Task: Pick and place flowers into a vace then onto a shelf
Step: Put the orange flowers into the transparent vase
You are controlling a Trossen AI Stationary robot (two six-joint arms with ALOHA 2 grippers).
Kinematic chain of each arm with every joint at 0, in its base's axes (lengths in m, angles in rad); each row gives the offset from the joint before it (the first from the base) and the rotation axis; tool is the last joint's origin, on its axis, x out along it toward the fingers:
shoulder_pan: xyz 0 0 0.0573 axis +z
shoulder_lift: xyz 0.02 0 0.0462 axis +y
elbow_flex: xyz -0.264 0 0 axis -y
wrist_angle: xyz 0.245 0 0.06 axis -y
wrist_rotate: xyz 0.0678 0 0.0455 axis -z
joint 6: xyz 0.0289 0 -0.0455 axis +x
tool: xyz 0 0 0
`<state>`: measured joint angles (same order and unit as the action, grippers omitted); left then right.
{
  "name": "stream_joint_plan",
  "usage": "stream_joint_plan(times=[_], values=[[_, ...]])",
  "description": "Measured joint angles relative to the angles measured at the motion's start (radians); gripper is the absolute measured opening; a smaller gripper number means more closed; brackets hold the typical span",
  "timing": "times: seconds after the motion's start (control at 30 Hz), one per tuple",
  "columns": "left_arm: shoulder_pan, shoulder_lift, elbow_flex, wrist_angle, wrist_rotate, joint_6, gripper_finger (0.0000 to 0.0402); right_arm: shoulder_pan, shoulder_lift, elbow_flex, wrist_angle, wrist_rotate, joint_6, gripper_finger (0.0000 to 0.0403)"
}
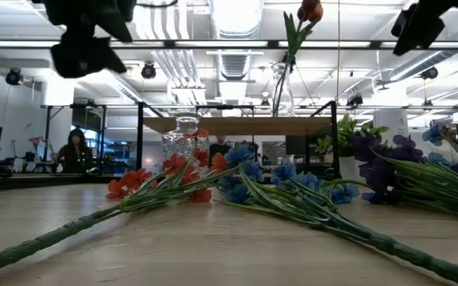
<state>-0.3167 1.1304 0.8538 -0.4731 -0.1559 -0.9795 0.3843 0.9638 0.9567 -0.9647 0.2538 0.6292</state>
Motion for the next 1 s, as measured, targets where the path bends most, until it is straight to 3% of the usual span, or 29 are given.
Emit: stream_joint_plan(times=[0.2,0.43,0.67,1.0], values=[[-0.074,0.145,0.017,0.004,-0.042,-0.275,0.0182,0.000,-0.007,-0.038,-0.011,0.064,-0.001,0.0219],[-0.097,0.333,0.099,0.000,-0.043,-0.465,0.0182,0.000,-0.023,-0.053,-0.026,0.065,-0.032,0.0219],[-0.097,0.494,0.190,-0.020,-0.040,-0.581,0.0182,0.000,-0.053,-0.063,-0.026,0.089,-0.059,0.0219],[-0.091,0.665,0.328,-0.055,-0.040,-0.605,0.0182,0.000,-0.114,-0.091,-0.026,0.090,-0.079,0.0219]])
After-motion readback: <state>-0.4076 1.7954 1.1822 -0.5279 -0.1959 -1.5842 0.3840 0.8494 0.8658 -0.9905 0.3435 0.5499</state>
